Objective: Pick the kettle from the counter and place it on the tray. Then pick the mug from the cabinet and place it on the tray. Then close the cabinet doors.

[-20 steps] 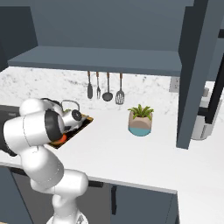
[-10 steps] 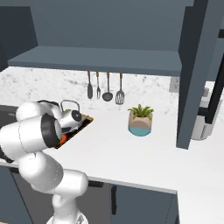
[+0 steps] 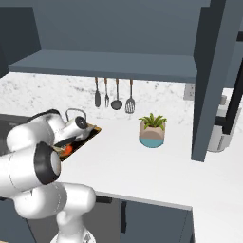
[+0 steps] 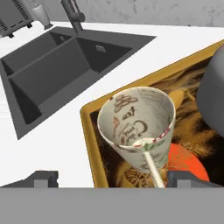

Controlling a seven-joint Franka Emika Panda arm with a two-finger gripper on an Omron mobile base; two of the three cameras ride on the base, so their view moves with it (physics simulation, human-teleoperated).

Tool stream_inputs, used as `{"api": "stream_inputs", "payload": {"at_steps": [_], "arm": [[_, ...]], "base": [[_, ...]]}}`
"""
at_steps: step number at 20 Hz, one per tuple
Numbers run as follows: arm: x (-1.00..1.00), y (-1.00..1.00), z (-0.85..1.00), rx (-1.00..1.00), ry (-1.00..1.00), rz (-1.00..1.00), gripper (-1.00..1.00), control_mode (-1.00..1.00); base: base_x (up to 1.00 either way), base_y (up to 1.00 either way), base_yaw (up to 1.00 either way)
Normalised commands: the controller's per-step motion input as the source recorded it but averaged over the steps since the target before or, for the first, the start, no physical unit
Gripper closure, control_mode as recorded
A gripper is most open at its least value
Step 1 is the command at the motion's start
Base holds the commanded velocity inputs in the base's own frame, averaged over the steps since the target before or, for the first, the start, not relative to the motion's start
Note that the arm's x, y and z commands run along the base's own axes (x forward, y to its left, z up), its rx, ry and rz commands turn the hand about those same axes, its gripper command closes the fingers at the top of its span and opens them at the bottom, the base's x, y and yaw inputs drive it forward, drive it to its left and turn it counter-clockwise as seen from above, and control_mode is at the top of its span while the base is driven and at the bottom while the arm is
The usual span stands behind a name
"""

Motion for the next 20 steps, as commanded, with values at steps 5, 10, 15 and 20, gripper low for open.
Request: {"api": "stream_inputs", "payload": {"at_steps": [5, 10, 15, 20], "arm": [[-0.42, -0.02, 0.7, 0.11, 0.0, -0.28, -1.0, -1.0], [-0.58, -0.03, 0.63, 0.21, 0.0, -0.33, -1.0, -1.0], [-0.64, -0.01, 0.5, 0.16, 0.0, -0.22, -1.0, -1.0], [-0.55, 0.01, 0.54, 0.12, 0.0, -0.17, -1.0, -1.0]], "base": [[0.0, 0.0, 0.0], [0.0, 0.0, 0.0], [0.0, 0.0, 0.0], [0.0, 0.0, 0.0]]}}
